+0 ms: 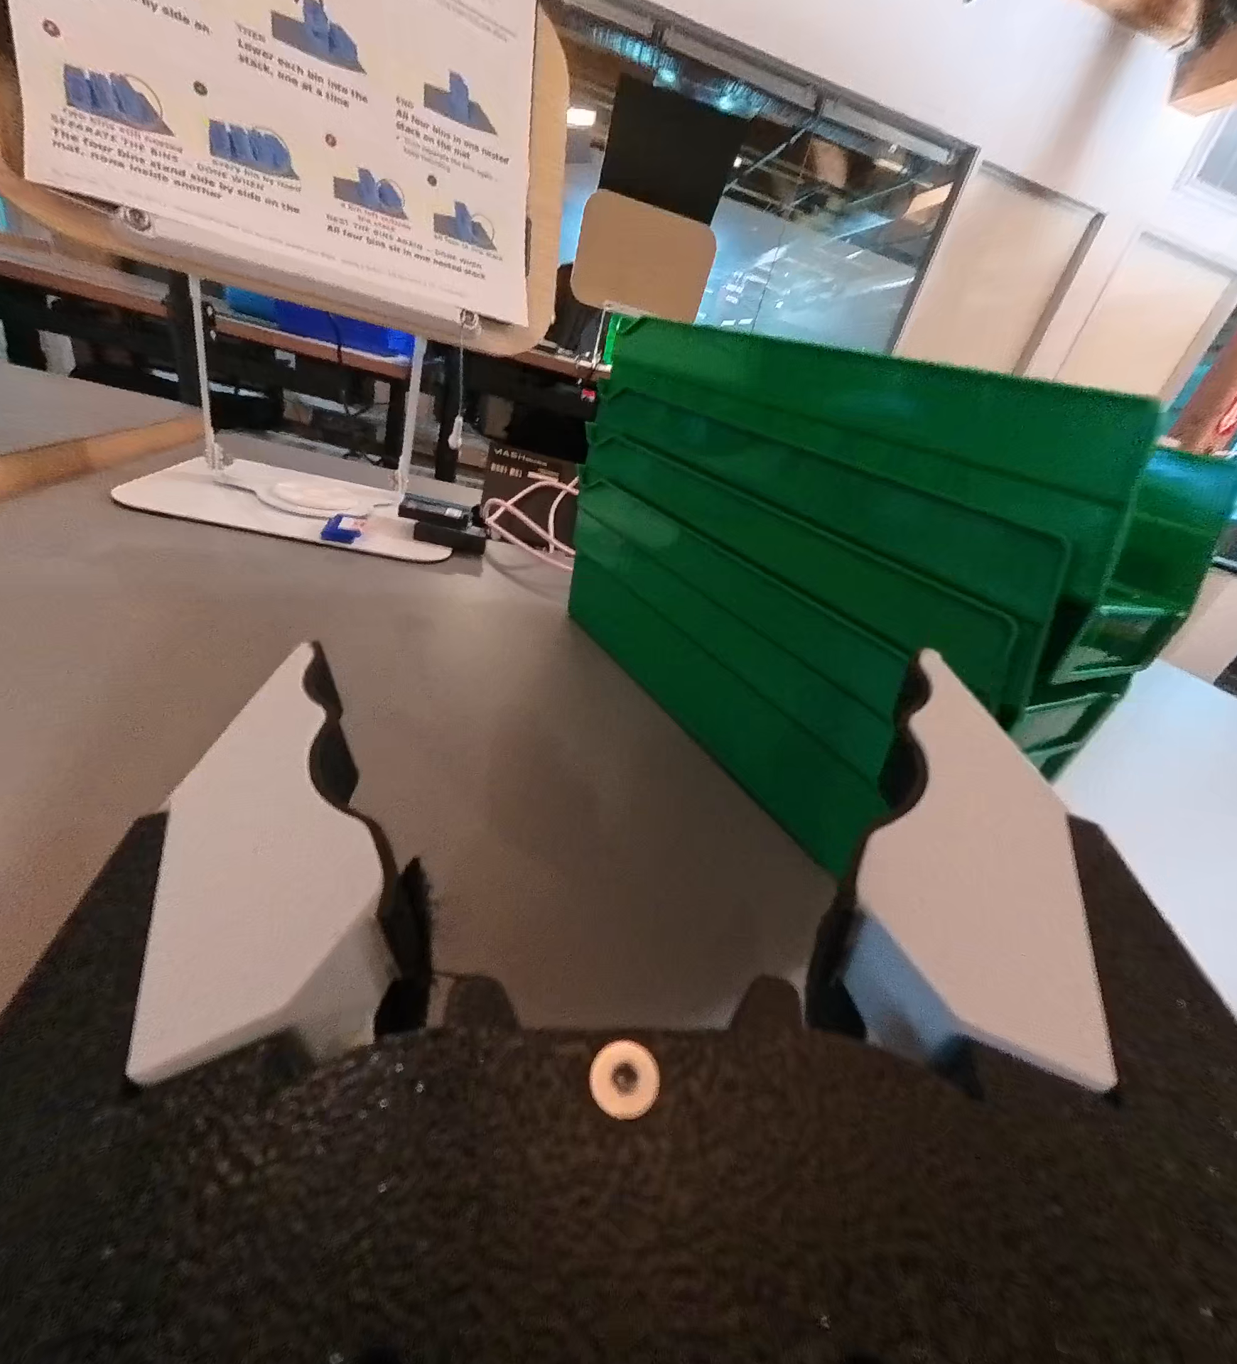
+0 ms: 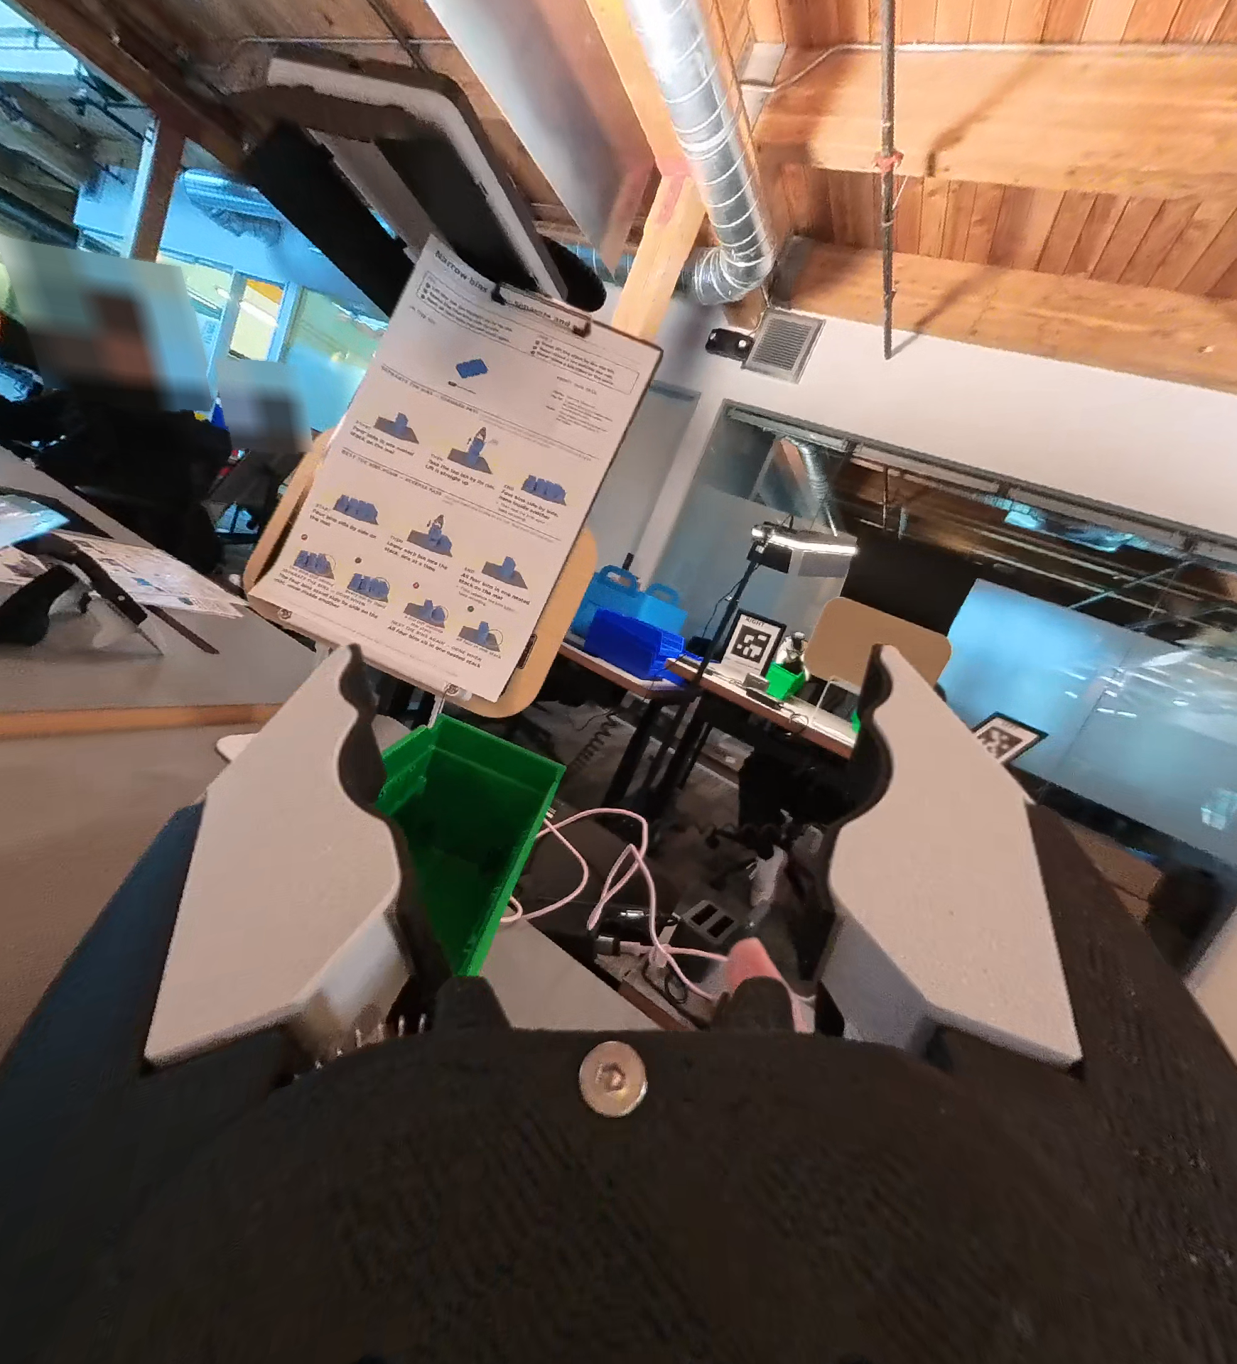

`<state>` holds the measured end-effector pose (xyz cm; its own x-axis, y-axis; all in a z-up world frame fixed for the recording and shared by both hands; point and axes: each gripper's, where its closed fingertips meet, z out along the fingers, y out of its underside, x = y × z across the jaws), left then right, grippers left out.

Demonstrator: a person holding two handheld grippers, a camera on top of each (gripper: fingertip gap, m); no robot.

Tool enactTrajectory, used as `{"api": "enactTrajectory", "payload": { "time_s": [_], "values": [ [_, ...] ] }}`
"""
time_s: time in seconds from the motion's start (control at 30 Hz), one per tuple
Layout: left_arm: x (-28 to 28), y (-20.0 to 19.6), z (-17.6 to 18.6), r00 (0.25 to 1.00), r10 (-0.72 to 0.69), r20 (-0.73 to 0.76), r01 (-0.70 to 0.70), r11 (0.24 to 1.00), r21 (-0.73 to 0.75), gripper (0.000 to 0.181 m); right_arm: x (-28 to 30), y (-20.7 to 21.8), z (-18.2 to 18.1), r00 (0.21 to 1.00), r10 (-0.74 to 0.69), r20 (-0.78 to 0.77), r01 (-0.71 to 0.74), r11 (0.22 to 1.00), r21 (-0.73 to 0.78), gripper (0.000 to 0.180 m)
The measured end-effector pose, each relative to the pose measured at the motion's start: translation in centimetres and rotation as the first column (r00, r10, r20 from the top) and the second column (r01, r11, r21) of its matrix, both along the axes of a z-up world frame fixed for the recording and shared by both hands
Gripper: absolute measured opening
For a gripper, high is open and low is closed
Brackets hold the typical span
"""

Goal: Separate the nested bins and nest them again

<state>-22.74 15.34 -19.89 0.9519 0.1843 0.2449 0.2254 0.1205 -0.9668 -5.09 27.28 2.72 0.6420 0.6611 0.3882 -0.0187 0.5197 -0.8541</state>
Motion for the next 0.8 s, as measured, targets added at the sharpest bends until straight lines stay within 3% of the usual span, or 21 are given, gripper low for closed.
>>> {"api": "enactTrajectory", "payload": {
  "time_s": [0.17,0.37,0.67,0.8],
  "values": [
    [0.3,0.2,0.1,0.999,-0.036,0.028,0.036,0.999,0.025,0.141,-0.5,-0.9,-0.2,0.999,0.014,0.039,-0.015,1.0,0.021,0.129],
    [0.1,0.2,0.0,0.996,-0.052,0.069,0.049,0.998,0.04,0.138,-1.4,-1.2,-0.9,0.995,0.096,0.029,-0.094,0.994,-0.063,0.129],
    [0.3,0.5,-0.2,0.995,-0.067,0.079,0.064,0.997,0.034,0.135,-3.0,-1.0,-3.0,0.985,0.096,0.146,-0.088,0.994,-0.062,0.121],
    [0.3,0.5,-0.2,0.993,-0.073,0.09,0.07,0.997,0.04,0.135,-4.4,-0.7,-4.5,0.971,0.167,0.17,-0.133,0.972,-0.196,0.121]
  ]
}}
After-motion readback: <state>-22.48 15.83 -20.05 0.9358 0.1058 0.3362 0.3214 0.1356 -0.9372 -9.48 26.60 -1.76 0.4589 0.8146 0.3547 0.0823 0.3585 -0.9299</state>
